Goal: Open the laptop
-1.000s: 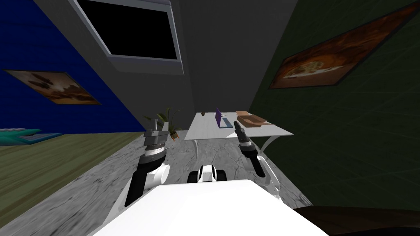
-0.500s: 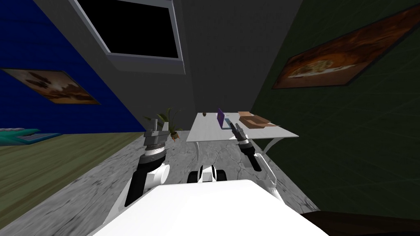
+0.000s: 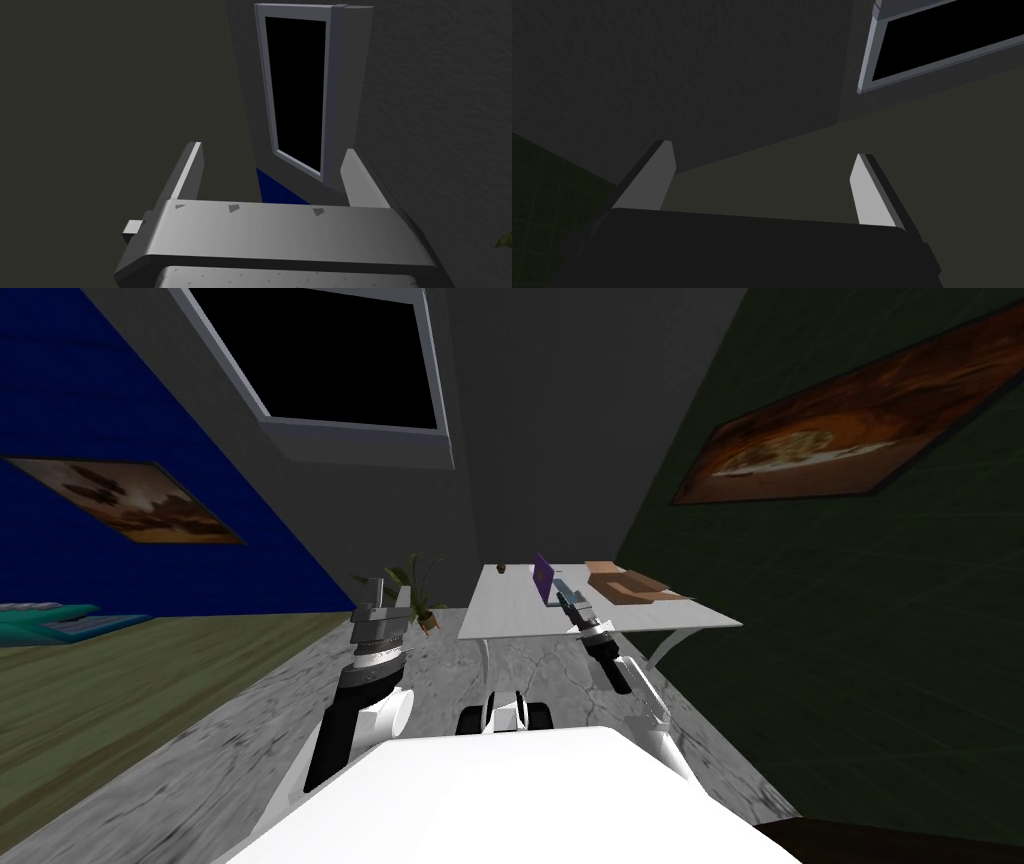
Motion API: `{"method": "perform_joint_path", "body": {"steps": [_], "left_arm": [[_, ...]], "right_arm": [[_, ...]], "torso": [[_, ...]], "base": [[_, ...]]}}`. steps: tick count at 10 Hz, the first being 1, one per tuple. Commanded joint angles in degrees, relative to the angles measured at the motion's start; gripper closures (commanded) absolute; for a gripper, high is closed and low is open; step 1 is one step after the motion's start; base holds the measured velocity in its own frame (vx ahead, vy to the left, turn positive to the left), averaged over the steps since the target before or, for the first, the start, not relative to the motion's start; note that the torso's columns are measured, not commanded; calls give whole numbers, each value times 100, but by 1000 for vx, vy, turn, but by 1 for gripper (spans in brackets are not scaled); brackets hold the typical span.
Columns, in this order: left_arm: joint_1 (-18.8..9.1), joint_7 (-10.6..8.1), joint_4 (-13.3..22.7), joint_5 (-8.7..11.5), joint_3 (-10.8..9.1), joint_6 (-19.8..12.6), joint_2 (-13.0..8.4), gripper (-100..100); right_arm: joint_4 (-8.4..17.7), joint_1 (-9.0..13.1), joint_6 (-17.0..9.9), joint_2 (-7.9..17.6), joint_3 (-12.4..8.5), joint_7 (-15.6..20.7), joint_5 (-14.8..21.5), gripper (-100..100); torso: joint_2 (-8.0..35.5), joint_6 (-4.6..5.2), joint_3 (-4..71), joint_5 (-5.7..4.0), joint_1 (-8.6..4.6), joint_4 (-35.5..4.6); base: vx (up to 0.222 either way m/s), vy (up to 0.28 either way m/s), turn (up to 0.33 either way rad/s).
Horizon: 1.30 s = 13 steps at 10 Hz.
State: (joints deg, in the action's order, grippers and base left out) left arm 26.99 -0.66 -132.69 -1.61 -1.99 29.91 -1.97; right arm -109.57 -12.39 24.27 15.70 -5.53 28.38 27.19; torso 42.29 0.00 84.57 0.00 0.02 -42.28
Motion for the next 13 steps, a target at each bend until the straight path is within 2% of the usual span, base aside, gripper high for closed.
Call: {"method": "perform_joint_path", "body": {"steps": [1, 3, 4, 6, 7, 13], "left_arm": [[0, 0, 0, 0, 0, 0, 0, 0], [0, 0, 0, 0, 0, 0, 0, 0], [0, 0, 0, 0, 0, 0, 0, 0], [0, 0, 0, 0, 0, 0, 0, 0], [0, 0, 0, 0, 0, 0, 0, 0], [0, 0, 0, 0, 0, 0, 0, 0]], "right_arm": [[330, 142, -83, 58, -38, 382, 281, -100], [671, 314, -221, 206, -106, 707, 611, -100], [700, 314, -221, 206, -106, 764, 611, -100], [1032, 483, -358, 360, -171, 1108, 932, -100], [1070, 483, -358, 360, -171, 1135, 932, -100], [2048, 932, -722, 765, -347, 2126, 1788, -100]], "torso": [[6, 0, -3, 0, -3, -1], [1, 0, 0, 0, -1, 0], [-11, -1, 6, 2, 5, 3], [4, 0, -2, -2, -6, -1], [2, -1, -2, 0, -2, -1], [-3, -1, 2, 1, 4, 1]], "base": [[35, 52, 5], [62, 71, 8], [62, 60, 2], [50, 59, 6], [42, 50, 2], [63, 71, 6]]}}
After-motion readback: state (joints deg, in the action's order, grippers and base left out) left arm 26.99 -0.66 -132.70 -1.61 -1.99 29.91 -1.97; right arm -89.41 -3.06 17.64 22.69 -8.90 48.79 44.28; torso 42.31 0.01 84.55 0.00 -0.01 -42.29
